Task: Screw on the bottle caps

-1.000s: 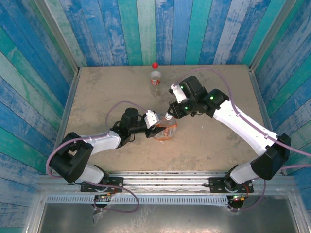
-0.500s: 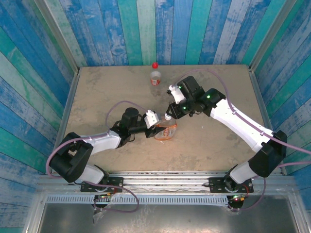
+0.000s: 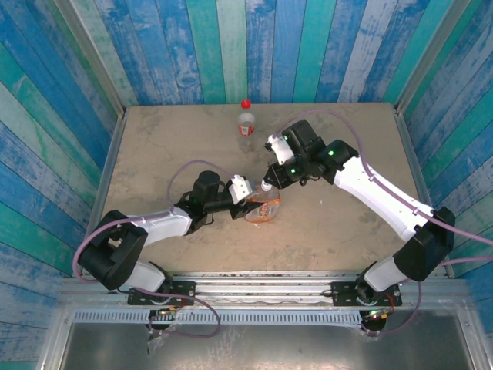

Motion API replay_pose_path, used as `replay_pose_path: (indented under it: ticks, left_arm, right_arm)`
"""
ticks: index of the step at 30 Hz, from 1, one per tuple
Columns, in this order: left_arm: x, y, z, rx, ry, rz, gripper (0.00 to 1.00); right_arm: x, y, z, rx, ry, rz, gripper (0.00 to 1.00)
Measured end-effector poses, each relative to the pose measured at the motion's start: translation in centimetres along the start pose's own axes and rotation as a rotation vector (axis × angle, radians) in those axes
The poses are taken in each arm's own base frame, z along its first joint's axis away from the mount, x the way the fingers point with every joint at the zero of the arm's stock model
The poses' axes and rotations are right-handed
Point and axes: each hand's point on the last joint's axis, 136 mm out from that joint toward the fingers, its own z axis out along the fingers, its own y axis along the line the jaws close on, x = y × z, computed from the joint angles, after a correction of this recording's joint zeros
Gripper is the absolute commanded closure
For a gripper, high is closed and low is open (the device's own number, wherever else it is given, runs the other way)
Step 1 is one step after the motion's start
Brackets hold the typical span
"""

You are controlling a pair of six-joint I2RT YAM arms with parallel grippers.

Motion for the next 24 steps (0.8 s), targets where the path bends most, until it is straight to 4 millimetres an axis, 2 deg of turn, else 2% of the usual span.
replay_pose_path:
  ticks: [5, 17, 24]
  left_arm:
    - [0.2, 0.0, 0.1, 0.001, 0.004, -0.007, 0.46]
    - [0.3, -0.3, 0.4, 0.015, 0.008, -0.010, 0.46]
    - [0.2, -0.1, 0.5, 0.011, 0.009, -0.028, 0.46]
  right_arm:
    - [0.0, -0.1, 0.0, -0.009, -0.010, 0.020, 0.87]
    - [1.3, -0.1, -0.7, -0.030, -0.023, 0.069, 0.88]
    - [2.5, 0.8, -1.0, -0.069, 0.015, 0.095, 0.86]
